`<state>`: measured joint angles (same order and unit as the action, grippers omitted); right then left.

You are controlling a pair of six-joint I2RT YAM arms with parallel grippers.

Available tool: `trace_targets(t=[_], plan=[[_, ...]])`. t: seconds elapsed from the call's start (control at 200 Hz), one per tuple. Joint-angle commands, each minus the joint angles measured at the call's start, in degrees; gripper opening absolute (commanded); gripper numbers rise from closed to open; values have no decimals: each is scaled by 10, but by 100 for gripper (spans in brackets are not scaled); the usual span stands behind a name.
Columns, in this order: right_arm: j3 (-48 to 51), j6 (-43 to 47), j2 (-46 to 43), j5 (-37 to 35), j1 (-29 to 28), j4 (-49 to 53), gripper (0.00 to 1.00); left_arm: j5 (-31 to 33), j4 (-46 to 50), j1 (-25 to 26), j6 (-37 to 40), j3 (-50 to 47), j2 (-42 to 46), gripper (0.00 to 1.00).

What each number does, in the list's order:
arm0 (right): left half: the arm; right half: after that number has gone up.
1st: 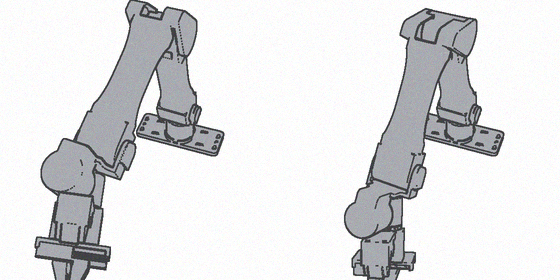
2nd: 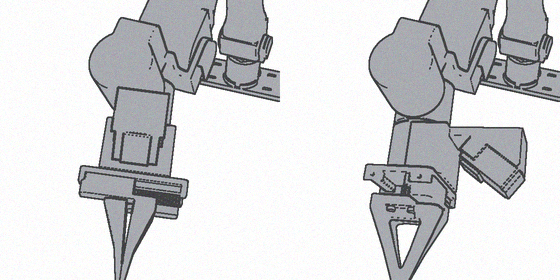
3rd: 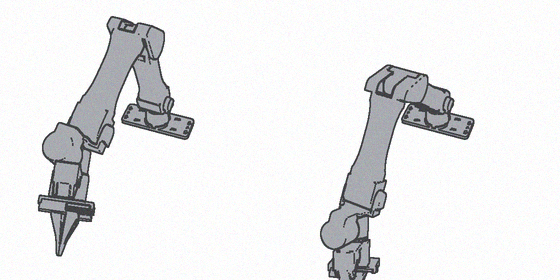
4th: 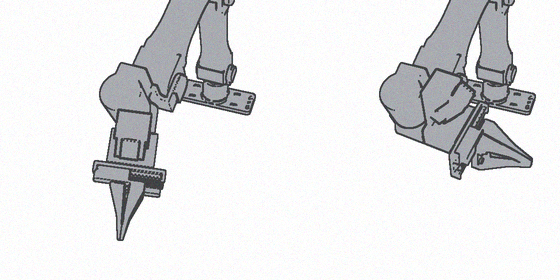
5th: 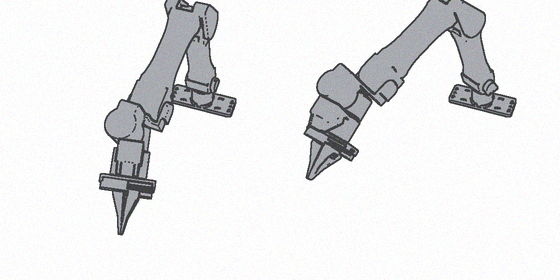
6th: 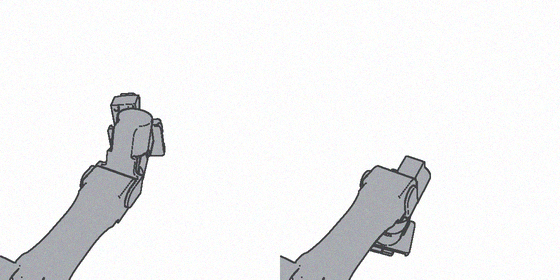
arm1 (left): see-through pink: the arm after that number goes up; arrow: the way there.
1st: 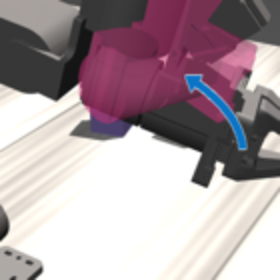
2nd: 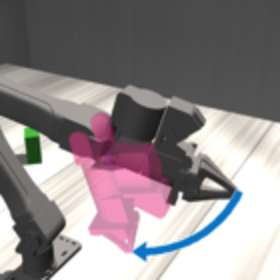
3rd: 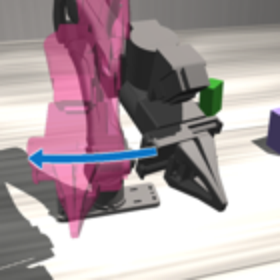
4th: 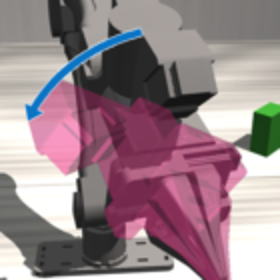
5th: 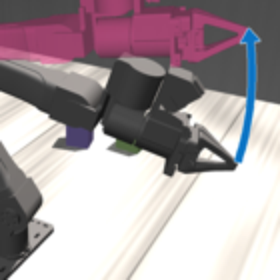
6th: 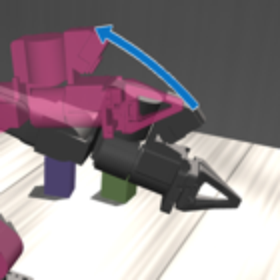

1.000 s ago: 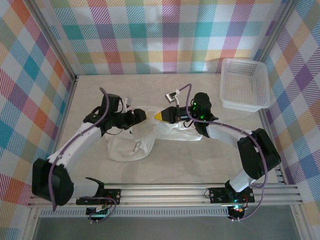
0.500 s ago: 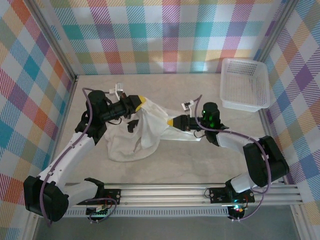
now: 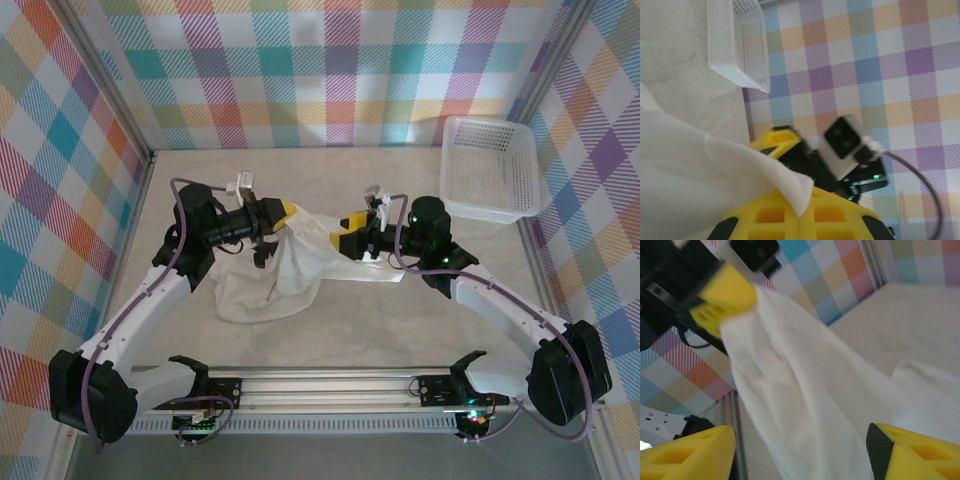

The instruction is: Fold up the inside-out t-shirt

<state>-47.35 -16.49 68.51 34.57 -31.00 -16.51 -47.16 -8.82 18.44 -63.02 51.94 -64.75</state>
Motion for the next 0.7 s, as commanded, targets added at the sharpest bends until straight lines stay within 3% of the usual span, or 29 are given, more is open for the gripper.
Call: trace_targets(t=[0.0, 0.175, 0.23, 0.29, 0.385, 0.465, 0.555, 0.615, 0.695], plan=[[-45, 120, 13, -41, -16, 47, 74, -20, 24, 0, 34, 31, -2, 0], [-142, 133, 108, 49, -38, 120, 72, -37, 27, 3, 46, 53, -11, 0], [-154, 110, 135, 86, -43, 112, 65, -36, 48, 3, 64, 65, -10, 0], [-164, 73, 156, 123, -47, 87, 46, -29, 89, 2, 95, 79, -13, 0], [-176, 5, 165, 143, -47, 69, 0, -28, 135, -7, 144, 102, -29, 0], [-160, -70, 145, 170, -47, 4, 0, -16, 220, -19, 236, 132, -56, 0], [-124, -171, 115, 187, -46, -113, 0, 49, 365, -32, 359, 178, -100, 0], [-100, -230, 97, 184, -43, -187, 0, 83, 434, -33, 404, 213, -128, 10], [-73, -280, 80, 166, -32, -262, 0, 68, 416, -32, 394, 209, -121, 26]])
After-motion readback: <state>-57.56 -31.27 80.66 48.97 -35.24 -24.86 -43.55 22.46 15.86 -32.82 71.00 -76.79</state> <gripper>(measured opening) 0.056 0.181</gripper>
